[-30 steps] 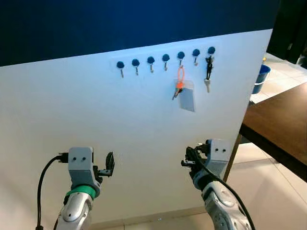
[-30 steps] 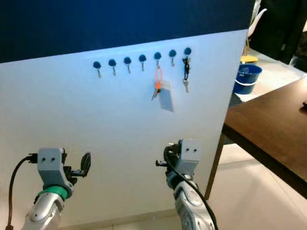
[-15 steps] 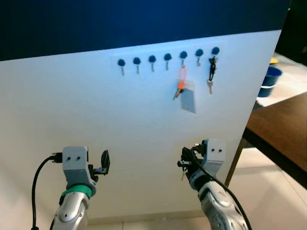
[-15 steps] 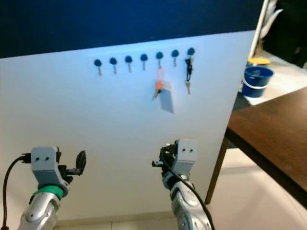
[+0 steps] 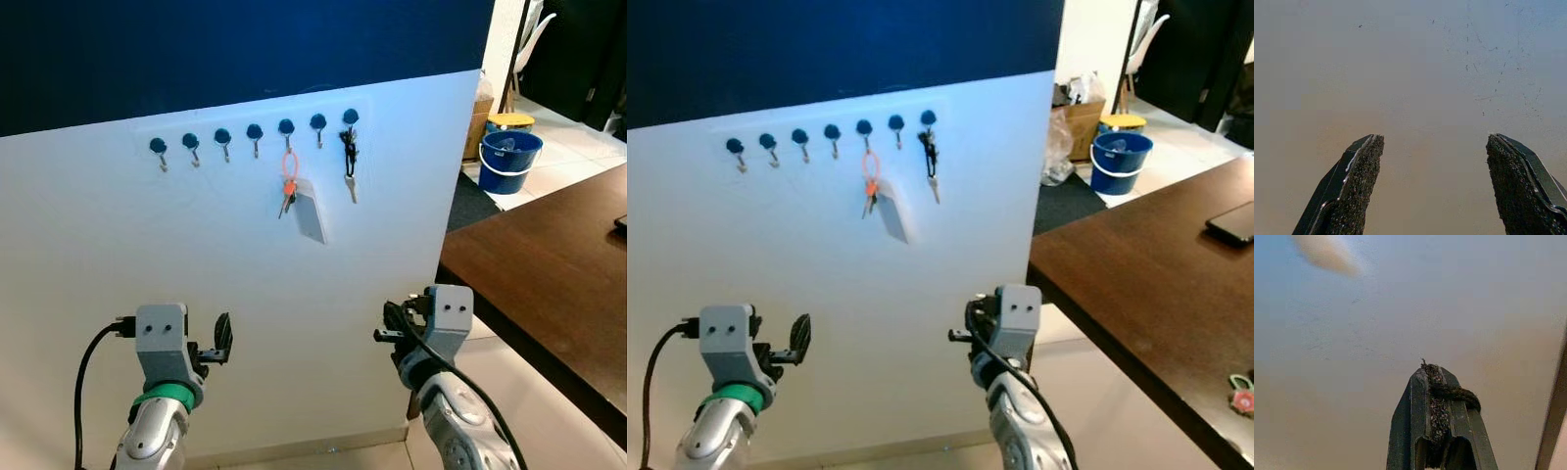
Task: Hang keys on a hook
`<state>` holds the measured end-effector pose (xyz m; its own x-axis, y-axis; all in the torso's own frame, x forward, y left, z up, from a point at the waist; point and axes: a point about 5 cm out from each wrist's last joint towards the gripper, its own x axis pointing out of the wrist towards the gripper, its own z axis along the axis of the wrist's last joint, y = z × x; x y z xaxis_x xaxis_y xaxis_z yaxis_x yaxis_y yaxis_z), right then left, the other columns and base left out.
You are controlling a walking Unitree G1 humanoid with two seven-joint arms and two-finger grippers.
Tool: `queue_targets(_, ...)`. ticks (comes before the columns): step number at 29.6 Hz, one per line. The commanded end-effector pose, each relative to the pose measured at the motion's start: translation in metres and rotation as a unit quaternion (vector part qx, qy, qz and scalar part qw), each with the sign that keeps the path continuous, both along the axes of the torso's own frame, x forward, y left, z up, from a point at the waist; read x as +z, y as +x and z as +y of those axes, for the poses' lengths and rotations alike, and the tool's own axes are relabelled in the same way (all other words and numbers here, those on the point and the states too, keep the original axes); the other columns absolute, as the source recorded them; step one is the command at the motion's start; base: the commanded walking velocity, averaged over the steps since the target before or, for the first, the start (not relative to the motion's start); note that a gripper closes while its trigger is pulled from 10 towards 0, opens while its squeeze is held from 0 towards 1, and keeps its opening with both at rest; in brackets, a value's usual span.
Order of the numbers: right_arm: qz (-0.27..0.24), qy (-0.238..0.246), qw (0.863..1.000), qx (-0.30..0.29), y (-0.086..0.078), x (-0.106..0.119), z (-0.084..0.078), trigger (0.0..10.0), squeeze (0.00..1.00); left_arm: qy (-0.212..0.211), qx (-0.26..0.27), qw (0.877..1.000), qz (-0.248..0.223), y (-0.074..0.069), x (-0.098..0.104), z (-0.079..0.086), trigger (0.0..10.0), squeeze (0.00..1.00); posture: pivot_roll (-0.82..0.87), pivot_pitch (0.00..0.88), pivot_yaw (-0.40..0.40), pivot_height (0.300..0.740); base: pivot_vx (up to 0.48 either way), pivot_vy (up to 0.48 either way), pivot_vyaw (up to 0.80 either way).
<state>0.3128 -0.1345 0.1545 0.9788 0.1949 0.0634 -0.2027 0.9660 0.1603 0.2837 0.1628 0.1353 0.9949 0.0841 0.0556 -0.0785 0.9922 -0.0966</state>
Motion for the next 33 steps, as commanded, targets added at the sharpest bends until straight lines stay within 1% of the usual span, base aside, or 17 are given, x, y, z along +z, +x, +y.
queue_targets(1,-0.035,-0.018,0.999,0.034,0.002,0.013,0.013,10.0,0.00,0.007,0.021,1.000,0.004,-0.001,-0.001,0.010,10.0,0.00,-0.26,0.057,0.197,0.740,0.000,0.000,0.00)
queue_targets(2,-0.035,-0.018,0.999,0.034,0.002,0.013,0.013,10.0,0.00,0.007,0.021,1.000,0.004,-0.001,-0.001,0.010,10.0,0.00,-0.26,0.057,0.197,0.740,0.000,0.000,0.00)
queue_targets(3,-0.055,-0.029,0.997,0.043,0.004,0.022,0.015,10.0,0.00,0.004,0.024,1.000,0.000,0.000,0.001,0.012,10.0,0.00,-0.26,0.057,0.197,0.740,0.000,0.000,0.00)
queue_targets(5,-0.098,-0.027,0.993,0.052,0.009,0.045,0.019,10.0,0.00,-0.001,0.026,1.000,-0.007,0.000,0.004,0.013,10.0,0.00,-0.26,0.057,0.197,0.740,0.000,0.000,0.00)
queue_targets(6,-0.098,-0.027,0.993,0.052,0.009,0.045,0.019,10.0,0.00,-0.001,0.026,1.000,-0.007,0.000,0.004,0.013,10.0,0.00,-0.26,0.057,0.197,0.740,0.000,0.000,0.00)
queue_targets(7,-0.112,-0.025,0.992,0.055,0.010,0.053,0.020,10.0,0.00,-0.004,0.026,1.000,-0.009,0.000,0.005,0.014,10.0,0.00,-0.26,0.056,0.193,0.740,0.000,0.000,0.00)
queue_targets(8,-0.112,-0.025,0.992,0.055,0.010,0.053,0.020,10.0,0.00,-0.004,0.026,1.000,-0.009,0.000,0.005,0.014,10.0,0.00,-0.26,0.056,0.193,0.740,0.000,0.000,0.00)
queue_targets(9,-0.129,-0.018,0.990,0.061,0.010,0.062,0.023,10.0,0.00,-0.002,0.029,1.000,-0.012,-0.001,0.005,0.014,10.0,0.00,-0.26,0.051,0.194,0.740,0.000,0.000,0.00)
queue_targets(13,-0.154,-0.016,0.985,0.075,0.009,0.074,0.028,10.0,0.00,-0.001,0.040,0.999,-0.021,-0.002,0.008,0.017,10.0,0.00,-0.25,0.051,0.197,0.740,0.000,0.000,0.00)
queue_targets(15,-0.154,-0.016,0.985,0.075,0.009,0.074,0.028,10.0,0.00,-0.001,0.040,0.999,-0.021,-0.002,0.008,0.017,10.0,0.00,-0.25,0.051,0.197,0.740,0.000,0.000,0.00)
queue_targets(17,-0.166,-0.024,0.980,0.104,0.008,0.080,0.036,10.0,0.00,-0.003,0.042,0.999,-0.029,-0.001,0.011,0.018,10.0,0.00,-0.25,0.050,0.203,0.740,0.000,0.000,0.00)
queue_targets(19,-0.166,-0.024,0.980,0.104,0.008,0.080,0.036,10.0,0.00,-0.003,0.042,0.999,-0.029,-0.001,0.011,0.018,10.0,0.00,-0.25,0.050,0.203,0.740,0.000,0.000,0.00)
queue_targets(23,-0.169,-0.029,0.976,0.134,0.006,0.082,0.043,10.0,0.00,-0.006,0.040,0.999,-0.031,-0.001,0.012,0.019,10.0,0.00,-0.26,0.051,0.205,0.740,0.000,0.000,0.00)
queue_targets(24,-0.169,-0.028,0.973,0.153,0.005,0.084,0.046,10.0,0.00,-0.005,0.042,0.999,-0.031,-0.002,0.012,0.019,10.0,0.00,-0.26,0.051,0.205,0.740,0.000,0.000,0.00)
queue_targets(26,-0.169,-0.028,0.973,0.153,0.005,0.084,0.046,10.0,0.00,-0.005,0.042,0.999,-0.031,-0.002,0.012,0.019,10.0,0.00,-0.26,0.051,0.205,0.740,0.000,0.000,0.00)
queue_targets(29,-0.163,-0.020,0.970,0.179,0.004,0.084,0.051,10.0,0.00,-0.003,0.047,0.998,-0.032,-0.002,0.011,0.020,10.0,0.00,-0.26,0.052,0.201,0.740,0.000,0.000,0.00)
queue_targets(33,-0.149,-0.013,0.971,0.185,0.004,0.080,0.052,10.0,0.00,-0.004,0.043,0.999,-0.028,-0.003,0.010,0.020,10.0,0.00,-0.25,0.054,0.199,0.740,0.000,0.000,0.00)
